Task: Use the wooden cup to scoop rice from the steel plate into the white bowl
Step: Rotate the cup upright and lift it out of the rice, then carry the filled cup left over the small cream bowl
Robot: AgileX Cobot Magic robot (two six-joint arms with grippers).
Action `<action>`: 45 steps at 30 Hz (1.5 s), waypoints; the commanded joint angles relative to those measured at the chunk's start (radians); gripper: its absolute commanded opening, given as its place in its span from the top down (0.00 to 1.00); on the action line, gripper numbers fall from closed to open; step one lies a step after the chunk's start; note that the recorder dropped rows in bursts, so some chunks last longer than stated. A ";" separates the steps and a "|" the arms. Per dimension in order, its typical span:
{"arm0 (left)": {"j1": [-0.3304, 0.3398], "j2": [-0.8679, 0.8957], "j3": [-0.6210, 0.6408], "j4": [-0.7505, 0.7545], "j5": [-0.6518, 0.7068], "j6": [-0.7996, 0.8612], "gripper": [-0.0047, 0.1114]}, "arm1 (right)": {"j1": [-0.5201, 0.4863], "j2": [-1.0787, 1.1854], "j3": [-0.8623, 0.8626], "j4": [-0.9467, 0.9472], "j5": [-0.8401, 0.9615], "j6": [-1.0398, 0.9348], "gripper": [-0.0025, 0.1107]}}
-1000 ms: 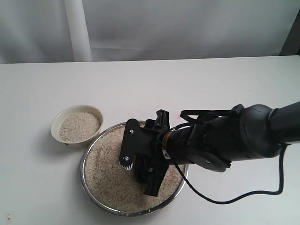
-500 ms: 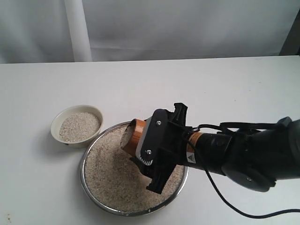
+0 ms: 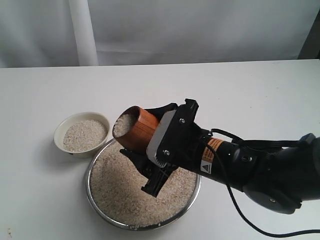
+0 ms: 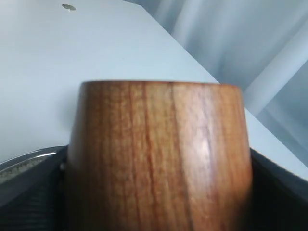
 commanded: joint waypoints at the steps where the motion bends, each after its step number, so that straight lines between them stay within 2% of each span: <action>1: -0.004 -0.003 -0.003 -0.005 -0.005 -0.003 0.96 | -0.009 -0.014 0.004 0.007 -0.044 0.010 0.98; 5: -0.004 -0.003 -0.003 -0.005 -0.005 -0.003 0.96 | -0.009 -0.014 -0.028 0.007 -0.003 0.010 0.98; 13: -0.004 -0.003 -0.003 -0.005 -0.005 -0.006 0.96 | -0.009 -0.014 -0.313 0.007 0.440 0.014 0.98; 16: -0.004 -0.003 -0.003 -0.005 -0.005 -0.006 0.96 | -0.009 -0.005 -0.433 0.007 0.545 0.014 0.98; 21: -0.004 -0.003 -0.003 -0.005 -0.005 -0.006 0.96 | 0.004 0.054 -0.600 0.005 0.678 0.014 0.98; 29: -0.004 -0.003 -0.003 -0.005 -0.005 -0.004 0.96 | 0.082 0.240 -0.844 -0.021 0.896 0.004 0.98; 39: -0.004 -0.003 -0.003 -0.005 -0.005 -0.006 0.96 | 0.153 0.395 -1.027 -0.049 1.097 -0.159 0.98; 45: -0.004 -0.003 -0.003 -0.005 -0.005 -0.006 0.96 | 0.180 0.437 -1.126 -0.134 1.243 -0.251 0.98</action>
